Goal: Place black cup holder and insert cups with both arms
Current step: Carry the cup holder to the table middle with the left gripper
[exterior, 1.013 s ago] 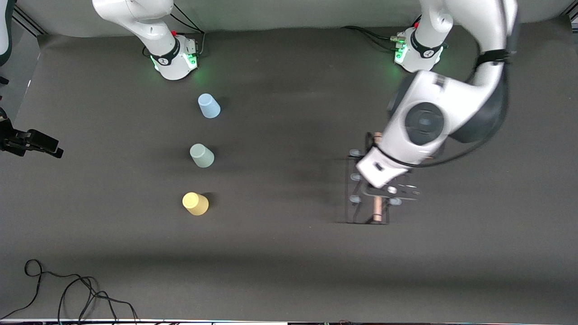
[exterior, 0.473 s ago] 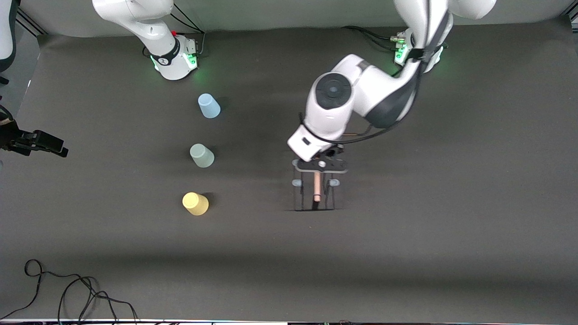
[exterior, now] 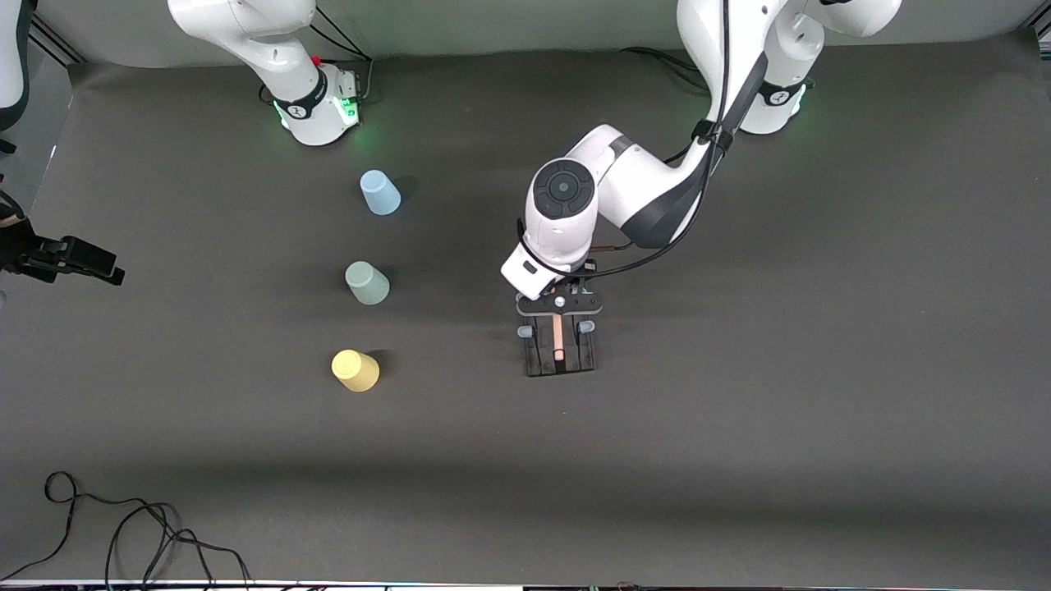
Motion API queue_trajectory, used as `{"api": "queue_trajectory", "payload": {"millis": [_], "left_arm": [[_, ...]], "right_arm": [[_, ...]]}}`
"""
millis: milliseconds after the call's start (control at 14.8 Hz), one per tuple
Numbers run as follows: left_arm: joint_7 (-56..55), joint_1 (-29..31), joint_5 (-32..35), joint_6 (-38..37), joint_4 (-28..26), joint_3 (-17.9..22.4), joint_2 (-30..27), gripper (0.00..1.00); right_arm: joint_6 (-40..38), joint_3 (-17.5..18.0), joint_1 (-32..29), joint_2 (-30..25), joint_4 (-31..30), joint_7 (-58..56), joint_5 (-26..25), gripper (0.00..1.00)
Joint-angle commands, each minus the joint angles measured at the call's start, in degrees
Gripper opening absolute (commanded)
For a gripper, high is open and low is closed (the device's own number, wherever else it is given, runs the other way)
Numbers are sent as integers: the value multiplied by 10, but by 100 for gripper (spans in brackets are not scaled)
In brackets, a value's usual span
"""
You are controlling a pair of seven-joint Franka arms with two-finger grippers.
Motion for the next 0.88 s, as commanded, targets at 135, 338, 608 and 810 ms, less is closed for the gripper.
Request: {"api": "queue_trajectory", "payload": {"millis": [135,338,608,810], "left_arm": [[-14,-8,-8,-1,2,4,-8,0],[-20,-20,-8,11,2,5,2,0],[-38,-23,-7,27,2,5,9,0],[-39,-21,-8,28,3,5,9,12]], "right_arm": [[-11,-1,0,3,9,-1,11,100],[-11,-1,0,3,9,0,11,100],[-11,-1,-1,3,9,-1,11,100],[-11,-1,0,3,9,-1,11,100]]}}
